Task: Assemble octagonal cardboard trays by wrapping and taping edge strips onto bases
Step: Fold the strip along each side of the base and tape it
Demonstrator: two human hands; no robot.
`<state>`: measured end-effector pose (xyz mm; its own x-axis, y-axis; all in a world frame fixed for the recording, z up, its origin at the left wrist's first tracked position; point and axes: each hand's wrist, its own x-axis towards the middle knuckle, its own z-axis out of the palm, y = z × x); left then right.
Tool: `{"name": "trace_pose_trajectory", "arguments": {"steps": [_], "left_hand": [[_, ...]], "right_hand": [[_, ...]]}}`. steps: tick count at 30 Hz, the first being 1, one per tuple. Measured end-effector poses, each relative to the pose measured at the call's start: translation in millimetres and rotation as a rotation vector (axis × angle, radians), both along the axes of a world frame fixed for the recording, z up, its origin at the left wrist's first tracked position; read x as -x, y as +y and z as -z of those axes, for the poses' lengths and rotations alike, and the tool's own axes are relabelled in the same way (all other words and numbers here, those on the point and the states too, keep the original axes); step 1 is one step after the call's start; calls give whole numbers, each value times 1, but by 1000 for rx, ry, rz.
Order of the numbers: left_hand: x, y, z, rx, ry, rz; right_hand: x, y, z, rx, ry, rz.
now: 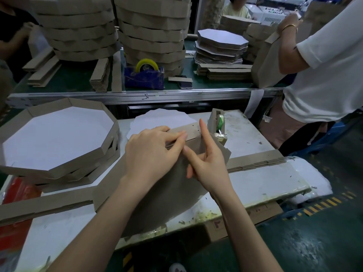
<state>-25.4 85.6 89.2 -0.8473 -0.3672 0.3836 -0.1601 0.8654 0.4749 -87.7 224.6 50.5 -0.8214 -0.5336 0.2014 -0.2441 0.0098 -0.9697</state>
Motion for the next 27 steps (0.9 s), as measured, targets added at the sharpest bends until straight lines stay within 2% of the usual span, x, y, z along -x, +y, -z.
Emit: {"name": "trace_pose_trajectory", "arguments": {"steps": [4, 9, 16, 19, 23, 27], "left_hand": [[0, -1, -1, 57, -13, 13], [-4, -1, 1, 171, -37, 30], [-7, -1, 2, 231, -91, 34], [-10, 0, 3, 246, -62, 11], [-18, -6, 6, 365, -75, -19], [-18, 0, 1, 432, -215, -26]], "right_hand": [[-4, 6, 9, 13, 49, 46], [14, 12, -2, 132, 139, 267], [58, 14, -28, 95, 253, 388], [76, 14, -32, -82, 237, 303], [86, 16, -30, -411, 102, -27], [84, 15, -32, -470, 134, -147]]}}
